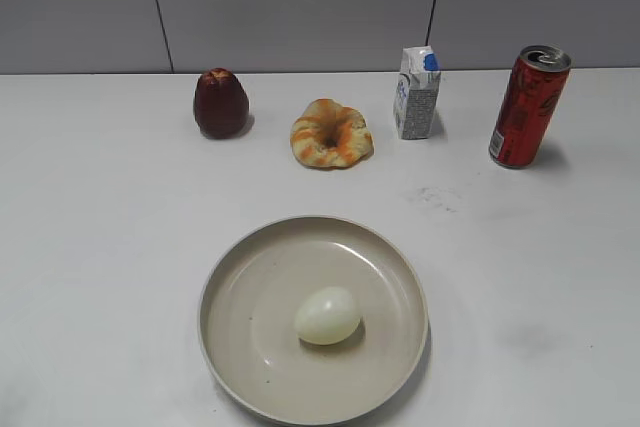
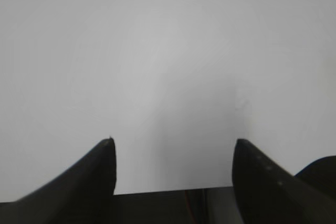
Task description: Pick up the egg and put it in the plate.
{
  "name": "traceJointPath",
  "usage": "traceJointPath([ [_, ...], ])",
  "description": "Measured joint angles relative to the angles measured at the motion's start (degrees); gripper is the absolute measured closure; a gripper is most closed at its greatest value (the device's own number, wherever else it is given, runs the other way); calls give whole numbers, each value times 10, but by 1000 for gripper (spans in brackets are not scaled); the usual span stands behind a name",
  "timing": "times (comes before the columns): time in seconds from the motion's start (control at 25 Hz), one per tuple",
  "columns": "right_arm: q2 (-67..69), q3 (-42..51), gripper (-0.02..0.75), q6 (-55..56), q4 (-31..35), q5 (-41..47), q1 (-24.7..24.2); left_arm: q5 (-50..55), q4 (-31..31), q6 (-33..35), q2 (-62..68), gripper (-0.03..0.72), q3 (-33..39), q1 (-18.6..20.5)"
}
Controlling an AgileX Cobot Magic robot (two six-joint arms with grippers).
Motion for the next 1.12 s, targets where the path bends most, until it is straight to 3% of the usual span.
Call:
traceJointPath([
  [0.52, 0, 0, 183, 0, 0, 0, 0, -3, -11, -22, -243, 168, 20, 0],
  [1.12, 0, 0, 183, 0, 0, 0, 0, -7, -13, -32, -341, 174, 20, 0],
])
